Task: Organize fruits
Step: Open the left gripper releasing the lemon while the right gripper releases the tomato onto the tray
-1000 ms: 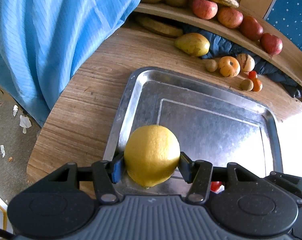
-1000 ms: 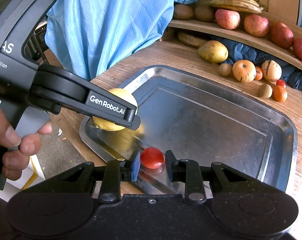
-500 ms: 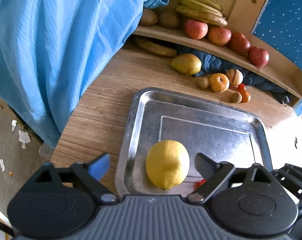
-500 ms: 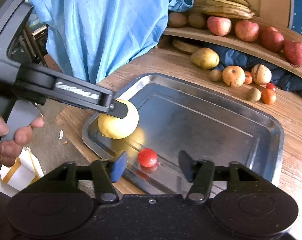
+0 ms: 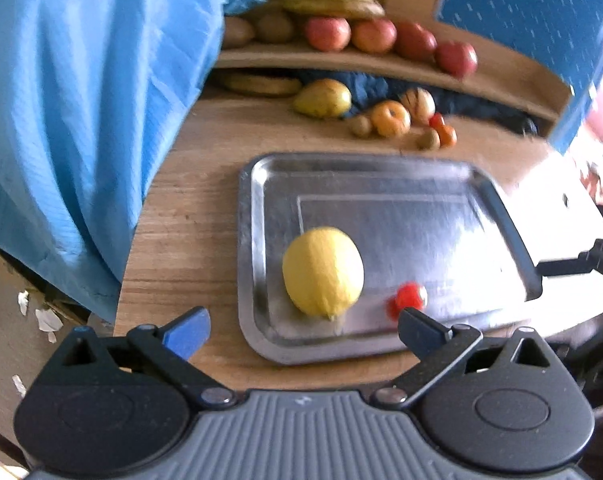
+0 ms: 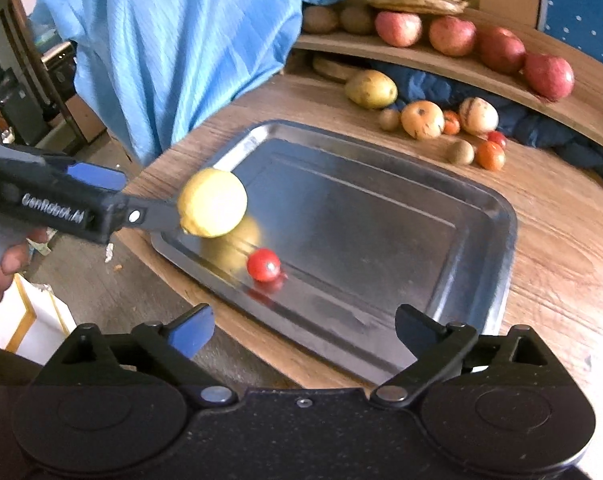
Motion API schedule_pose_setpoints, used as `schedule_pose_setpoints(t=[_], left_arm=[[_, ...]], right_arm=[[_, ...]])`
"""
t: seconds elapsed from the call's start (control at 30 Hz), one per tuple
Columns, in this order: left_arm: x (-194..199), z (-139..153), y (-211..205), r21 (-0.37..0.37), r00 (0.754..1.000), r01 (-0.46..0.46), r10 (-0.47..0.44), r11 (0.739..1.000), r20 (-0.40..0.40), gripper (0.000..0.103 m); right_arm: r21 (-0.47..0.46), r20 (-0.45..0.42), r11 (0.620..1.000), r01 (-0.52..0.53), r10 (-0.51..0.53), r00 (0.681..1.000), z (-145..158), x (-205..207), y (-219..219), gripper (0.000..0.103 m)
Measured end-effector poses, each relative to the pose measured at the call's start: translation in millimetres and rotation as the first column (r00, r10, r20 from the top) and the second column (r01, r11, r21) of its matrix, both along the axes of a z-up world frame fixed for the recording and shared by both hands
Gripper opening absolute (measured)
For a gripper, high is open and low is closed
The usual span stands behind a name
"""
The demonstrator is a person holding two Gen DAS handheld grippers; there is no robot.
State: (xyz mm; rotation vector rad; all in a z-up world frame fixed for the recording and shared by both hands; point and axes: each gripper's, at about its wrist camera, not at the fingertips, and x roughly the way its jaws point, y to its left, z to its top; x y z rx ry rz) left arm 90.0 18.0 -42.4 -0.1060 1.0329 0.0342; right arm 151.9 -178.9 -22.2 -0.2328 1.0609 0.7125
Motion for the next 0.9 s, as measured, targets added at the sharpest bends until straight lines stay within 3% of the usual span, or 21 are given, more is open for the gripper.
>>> schedule_pose_setpoints(t=[0.17,0.4,0.9], left_arm=[[-2,-5,-7,0.037,0.997,0.052,-0.050,0.998,-0.059,0.102],[2,-4,-8,0.083,0.993,0.060,-0.052,0.995,-0.102,0.102],[20,14,7,0.164,0.994,0.044,-0.027,0.985,-0.106,0.102]], right_arm=[[-0.061,-0.009,0.998,0.028,-0.028,1.000,1,-1,-8,0.100],[-0.124,-0.005,0.990,0.069,-0.070,0.998,-1,0,-21,0.102],[-0.091,0.012,0.989,0.115,-0.114,0.993,4,16,-23,0.102]])
